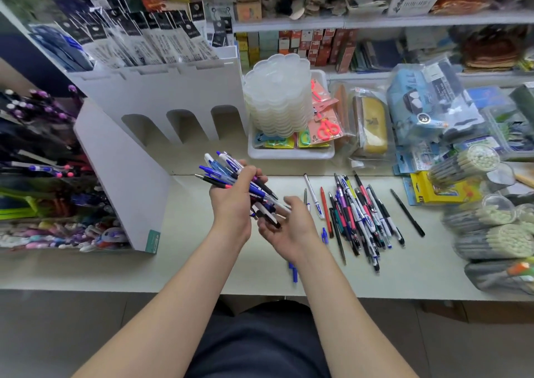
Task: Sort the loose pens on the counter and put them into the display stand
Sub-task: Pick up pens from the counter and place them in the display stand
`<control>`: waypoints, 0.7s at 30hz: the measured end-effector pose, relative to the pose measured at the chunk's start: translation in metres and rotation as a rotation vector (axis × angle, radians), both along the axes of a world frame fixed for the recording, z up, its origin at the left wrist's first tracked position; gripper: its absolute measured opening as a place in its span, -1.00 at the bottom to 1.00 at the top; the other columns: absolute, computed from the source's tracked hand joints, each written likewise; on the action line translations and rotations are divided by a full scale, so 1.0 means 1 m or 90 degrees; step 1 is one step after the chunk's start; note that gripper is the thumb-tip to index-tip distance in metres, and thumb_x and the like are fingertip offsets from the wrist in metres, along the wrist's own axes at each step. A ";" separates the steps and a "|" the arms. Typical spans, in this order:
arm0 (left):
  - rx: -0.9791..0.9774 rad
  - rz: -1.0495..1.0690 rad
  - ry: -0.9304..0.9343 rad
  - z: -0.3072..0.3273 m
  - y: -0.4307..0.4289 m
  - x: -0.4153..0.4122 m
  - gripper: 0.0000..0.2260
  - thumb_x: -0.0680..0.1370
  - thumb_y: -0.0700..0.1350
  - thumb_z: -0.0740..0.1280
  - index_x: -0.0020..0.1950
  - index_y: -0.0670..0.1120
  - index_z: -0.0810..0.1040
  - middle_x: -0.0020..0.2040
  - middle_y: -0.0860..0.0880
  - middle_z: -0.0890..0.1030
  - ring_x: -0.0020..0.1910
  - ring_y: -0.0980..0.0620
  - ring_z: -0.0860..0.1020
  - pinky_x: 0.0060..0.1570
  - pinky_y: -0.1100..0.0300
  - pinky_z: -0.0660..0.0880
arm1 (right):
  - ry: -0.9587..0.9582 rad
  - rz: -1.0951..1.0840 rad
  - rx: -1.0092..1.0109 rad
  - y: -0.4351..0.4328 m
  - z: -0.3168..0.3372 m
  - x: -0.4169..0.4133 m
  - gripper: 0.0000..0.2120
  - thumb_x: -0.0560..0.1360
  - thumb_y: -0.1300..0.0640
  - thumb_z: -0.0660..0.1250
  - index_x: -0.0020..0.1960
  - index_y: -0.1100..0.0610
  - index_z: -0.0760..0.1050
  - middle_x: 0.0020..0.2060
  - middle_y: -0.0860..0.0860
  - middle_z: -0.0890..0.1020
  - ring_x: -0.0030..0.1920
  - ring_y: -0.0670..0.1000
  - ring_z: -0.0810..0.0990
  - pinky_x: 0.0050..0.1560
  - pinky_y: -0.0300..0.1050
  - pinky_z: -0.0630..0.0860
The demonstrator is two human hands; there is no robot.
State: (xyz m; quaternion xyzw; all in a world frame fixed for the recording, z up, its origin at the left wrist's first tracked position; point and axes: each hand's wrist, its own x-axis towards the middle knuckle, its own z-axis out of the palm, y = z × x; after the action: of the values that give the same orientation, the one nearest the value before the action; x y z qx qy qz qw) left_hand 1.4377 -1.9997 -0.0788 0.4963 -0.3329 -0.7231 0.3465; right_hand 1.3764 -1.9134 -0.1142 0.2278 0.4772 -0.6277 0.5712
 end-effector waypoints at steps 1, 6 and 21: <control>-0.024 -0.003 -0.013 0.008 0.004 0.000 -0.83 0.55 -0.32 0.45 0.07 -0.11 0.62 -0.19 -0.10 0.68 -0.19 -0.06 0.69 -0.22 0.10 0.62 | -0.014 -0.029 -0.003 -0.006 0.003 0.004 -0.77 0.61 0.13 0.19 0.06 0.25 0.55 -0.17 0.23 0.67 -0.36 0.12 0.56 -0.37 -0.16 0.53; -0.100 0.001 -0.045 0.034 0.027 -0.003 -0.90 0.45 -0.32 0.52 -0.07 -0.21 0.71 -0.20 -0.14 0.72 -0.21 -0.06 0.68 -0.12 0.09 0.62 | -0.073 -0.071 -0.119 -0.027 0.024 0.024 -0.65 0.63 0.22 0.15 0.28 0.23 0.64 0.14 0.20 0.72 0.11 0.14 0.70 0.32 -0.06 0.53; -0.267 -0.118 -0.158 0.047 -0.004 0.042 -0.97 0.58 -0.21 0.49 -0.01 -0.13 0.67 -0.20 -0.21 0.70 -0.28 -0.05 0.66 -0.22 0.01 0.63 | 0.214 0.099 -0.095 -0.033 0.060 0.043 -0.65 0.67 0.08 0.13 0.08 0.06 0.71 -0.02 0.04 0.76 0.00 0.07 0.65 0.05 -0.01 0.52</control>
State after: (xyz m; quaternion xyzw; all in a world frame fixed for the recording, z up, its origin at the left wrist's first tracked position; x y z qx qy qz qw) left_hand 1.4797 -2.0037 -0.0321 0.4658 -0.5595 -0.6005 0.3308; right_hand 1.4196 -1.9467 -0.0538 0.0392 0.5339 -0.6447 0.5457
